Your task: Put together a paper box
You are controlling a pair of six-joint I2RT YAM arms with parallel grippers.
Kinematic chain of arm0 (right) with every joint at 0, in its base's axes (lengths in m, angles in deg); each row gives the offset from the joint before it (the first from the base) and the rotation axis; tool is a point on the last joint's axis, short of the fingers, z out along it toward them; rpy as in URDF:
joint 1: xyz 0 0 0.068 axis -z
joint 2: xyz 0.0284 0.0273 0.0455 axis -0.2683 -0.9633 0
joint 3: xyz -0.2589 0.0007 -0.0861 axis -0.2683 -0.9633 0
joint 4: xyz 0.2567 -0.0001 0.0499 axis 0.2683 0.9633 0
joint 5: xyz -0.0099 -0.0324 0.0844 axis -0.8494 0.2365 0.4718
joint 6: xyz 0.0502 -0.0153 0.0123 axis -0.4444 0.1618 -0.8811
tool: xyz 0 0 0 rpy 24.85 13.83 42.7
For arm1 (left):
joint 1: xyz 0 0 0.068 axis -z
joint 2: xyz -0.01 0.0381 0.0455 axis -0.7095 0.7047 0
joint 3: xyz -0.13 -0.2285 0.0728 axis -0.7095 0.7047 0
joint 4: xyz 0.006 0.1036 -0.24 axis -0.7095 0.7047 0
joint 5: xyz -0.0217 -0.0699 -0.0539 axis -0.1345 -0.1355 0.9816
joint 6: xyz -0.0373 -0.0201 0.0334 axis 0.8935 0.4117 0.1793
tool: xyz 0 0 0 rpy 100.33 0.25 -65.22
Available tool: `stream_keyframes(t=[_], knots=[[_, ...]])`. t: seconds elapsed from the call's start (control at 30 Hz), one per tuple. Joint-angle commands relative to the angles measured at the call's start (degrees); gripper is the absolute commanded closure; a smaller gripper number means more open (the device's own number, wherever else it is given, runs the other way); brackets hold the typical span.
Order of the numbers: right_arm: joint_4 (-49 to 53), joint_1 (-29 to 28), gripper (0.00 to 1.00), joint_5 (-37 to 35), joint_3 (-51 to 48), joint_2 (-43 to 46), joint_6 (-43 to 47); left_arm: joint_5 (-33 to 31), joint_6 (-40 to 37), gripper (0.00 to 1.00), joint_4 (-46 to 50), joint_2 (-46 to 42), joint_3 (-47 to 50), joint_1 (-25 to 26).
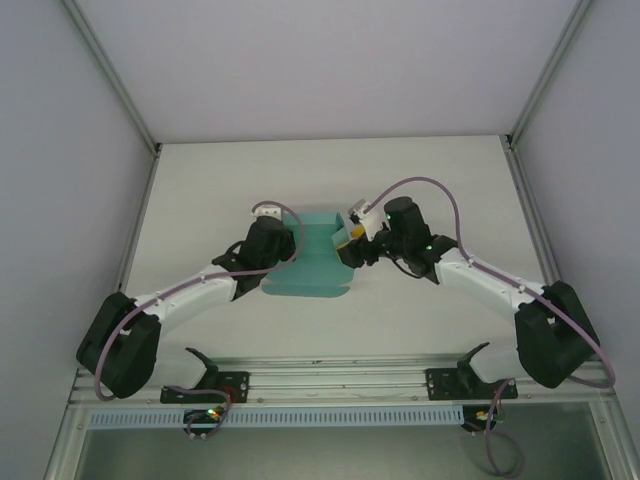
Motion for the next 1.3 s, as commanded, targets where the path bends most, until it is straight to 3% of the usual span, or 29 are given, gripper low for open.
stream_keyframes(t=[0.0, 0.2, 0.27, 0.4, 0.57, 0.63, 0.7, 0.83, 1.0, 1.17, 1.27], knots=[[-2.11, -2.63, 0.40, -7.67, 2.33, -2.62, -0.27, 0.40, 0.84, 1.00, 1.07, 0.20, -1.91, 0.64], [-3.77, -6.74, 0.73, -29.77, 4.48, -5.57, -5.66, -1.00, 0.79, 1.00, 3.04, 0.01, -2.78, 1.38], [-4.09, -7.48, 0.79, -35.37, 4.67, -6.21, -7.80, -1.88, 0.87, 1.00, 4.18, 0.02, -3.30, 1.59], [-6.47, -8.70, 0.74, -42.39, 4.40, -7.76, -12.66, -2.09, 1.18, 1.00, 4.42, 0.17, -3.65, 2.33], [-7.17, -9.79, 0.76, -49.48, 6.88, -11.52, -20.30, -2.35, 1.58, 1.00, 4.68, 0.87, -4.44, 3.39], [-6.40, -9.97, 0.82, -51.55, 8.54, -13.25, -21.35, -2.58, 1.75, 1.00, 5.01, 1.14, -4.86, 3.80], [-5.41, -10.02, 0.98, -52.75, 9.81, -14.48, -22.08, -2.81, 2.00, 1.00, 5.44, 1.14, -5.00, 4.07], [1.71, -10.15, 1.00, -61.28, 13.71, -17.12, -27.24, -3.62, 3.57, 1.00, 5.93, 1.32, -5.29, 4.79], [16.21, -10.06, 1.00, -71.68, 18.30, -19.20, -39.45, -9.47, 9.44, 1.00, 13.09, 3.27, -8.71, 4.92], [21.72, -9.37, 1.00, -78.68, 18.57, -19.91, -41.62, -9.70, 11.56, 1.00, 14.57, 2.74, -8.29, 3.75], [11.16, -9.37, 1.00, -86.11, 14.71, -20.34, -32.12, -8.43, 12.06, 1.00, 14.89, 2.50, -8.11, 3.10]])
